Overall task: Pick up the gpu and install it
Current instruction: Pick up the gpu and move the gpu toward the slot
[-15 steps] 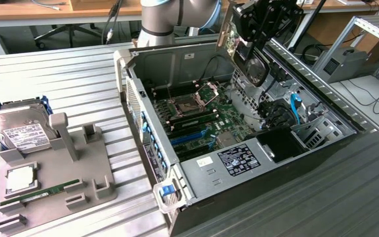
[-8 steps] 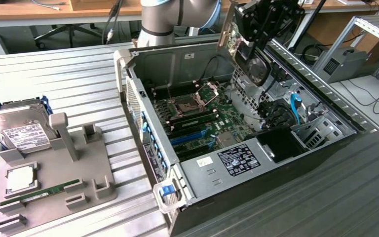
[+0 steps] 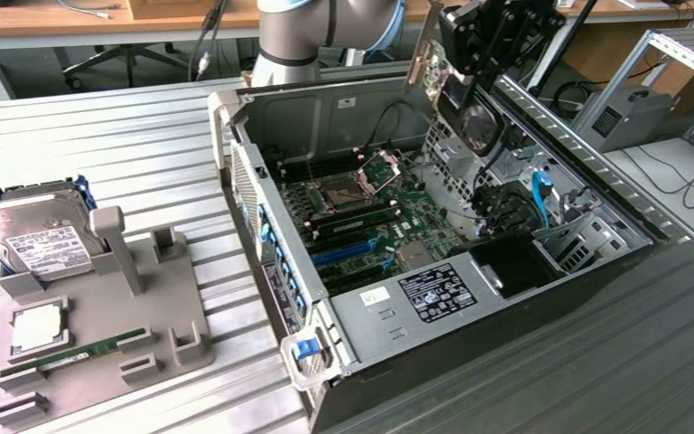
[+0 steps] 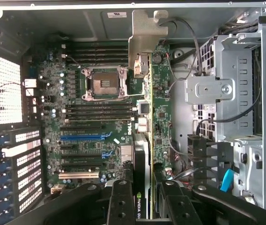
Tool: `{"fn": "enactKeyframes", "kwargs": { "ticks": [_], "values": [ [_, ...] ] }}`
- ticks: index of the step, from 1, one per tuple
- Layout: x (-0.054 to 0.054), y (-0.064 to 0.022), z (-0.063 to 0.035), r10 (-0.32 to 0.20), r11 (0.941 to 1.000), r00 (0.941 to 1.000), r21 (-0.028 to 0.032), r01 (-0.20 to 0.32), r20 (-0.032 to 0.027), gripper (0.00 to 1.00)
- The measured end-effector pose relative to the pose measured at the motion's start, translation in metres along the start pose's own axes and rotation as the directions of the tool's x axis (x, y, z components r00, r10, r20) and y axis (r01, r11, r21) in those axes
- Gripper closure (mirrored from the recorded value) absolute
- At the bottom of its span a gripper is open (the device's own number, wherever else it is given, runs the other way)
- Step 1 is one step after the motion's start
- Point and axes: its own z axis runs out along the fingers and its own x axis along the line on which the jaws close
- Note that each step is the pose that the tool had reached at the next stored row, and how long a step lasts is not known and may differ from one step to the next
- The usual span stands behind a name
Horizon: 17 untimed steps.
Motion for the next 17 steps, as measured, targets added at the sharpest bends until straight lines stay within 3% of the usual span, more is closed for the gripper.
{"fn": "enactKeyframes", "kwargs": {
  "ticks": [17],
  "values": [
    [-0.0093,0.0015,0.0003,0.0,1.0,1.0,0.0001,0.0,0.0,0.73]
  ]
}}
